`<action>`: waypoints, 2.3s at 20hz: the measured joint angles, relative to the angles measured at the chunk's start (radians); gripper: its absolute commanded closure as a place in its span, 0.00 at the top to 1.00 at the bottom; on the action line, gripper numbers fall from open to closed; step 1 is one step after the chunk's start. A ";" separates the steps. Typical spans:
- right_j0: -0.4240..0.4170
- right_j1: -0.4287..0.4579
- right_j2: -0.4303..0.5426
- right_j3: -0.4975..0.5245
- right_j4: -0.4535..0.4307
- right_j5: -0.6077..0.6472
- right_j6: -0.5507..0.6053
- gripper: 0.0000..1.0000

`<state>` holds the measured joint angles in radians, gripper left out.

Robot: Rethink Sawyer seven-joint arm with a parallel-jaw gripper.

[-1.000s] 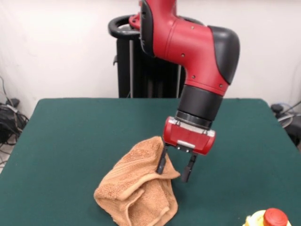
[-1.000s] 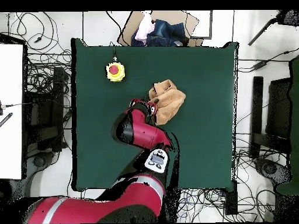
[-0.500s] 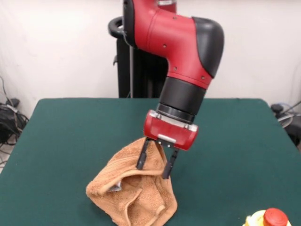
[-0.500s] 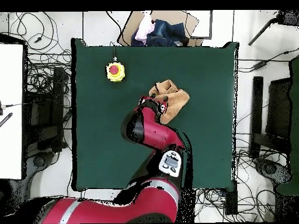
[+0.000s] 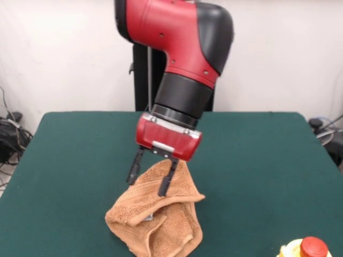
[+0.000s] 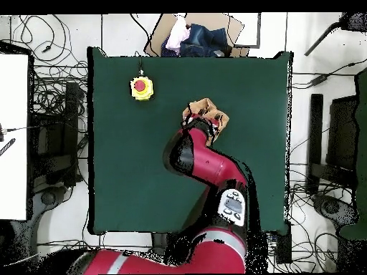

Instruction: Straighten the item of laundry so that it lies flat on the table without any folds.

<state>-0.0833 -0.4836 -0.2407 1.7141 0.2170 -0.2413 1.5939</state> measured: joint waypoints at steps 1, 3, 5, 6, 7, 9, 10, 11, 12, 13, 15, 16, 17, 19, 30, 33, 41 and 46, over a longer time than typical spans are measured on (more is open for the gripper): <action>-0.006 -0.004 0.002 0.000 -0.005 0.000 0.000 1.00; -0.025 -0.016 0.007 0.000 -0.019 0.000 0.000 1.00; -0.042 -0.025 0.013 0.000 -0.029 0.000 0.000 1.00; -0.048 -0.030 0.015 0.000 -0.032 0.000 0.000 1.00; -0.050 -0.031 0.015 0.000 -0.033 0.000 0.000 1.00; -0.053 -0.037 0.017 0.000 -0.039 0.000 0.000 1.00; -0.053 -0.037 0.018 0.000 -0.040 0.000 0.000 1.00; -0.053 -0.038 0.018 0.000 -0.042 0.000 0.000 1.00; -0.053 -0.038 0.019 0.000 -0.044 0.000 0.000 1.00; -0.053 -0.038 0.019 0.000 -0.044 0.000 0.000 1.00; -0.052 -0.038 0.020 0.000 -0.044 0.000 0.000 1.00; -0.052 -0.038 0.020 0.000 -0.044 0.000 0.000 1.00; -0.051 -0.038 0.020 0.000 -0.044 0.000 0.000 1.00; -0.049 -0.038 0.020 0.000 -0.044 0.000 0.000 1.00; -0.043 -0.037 0.020 0.000 -0.044 0.000 0.000 1.00; -0.042 -0.037 0.020 0.000 -0.044 0.000 0.000 1.00; -0.036 -0.037 0.020 0.000 -0.044 0.000 0.000 1.00; -0.008 -0.024 0.020 0.000 -0.043 0.000 0.000 1.00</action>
<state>-0.0912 -0.5074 -0.2208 1.7142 0.1741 -0.2411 1.5939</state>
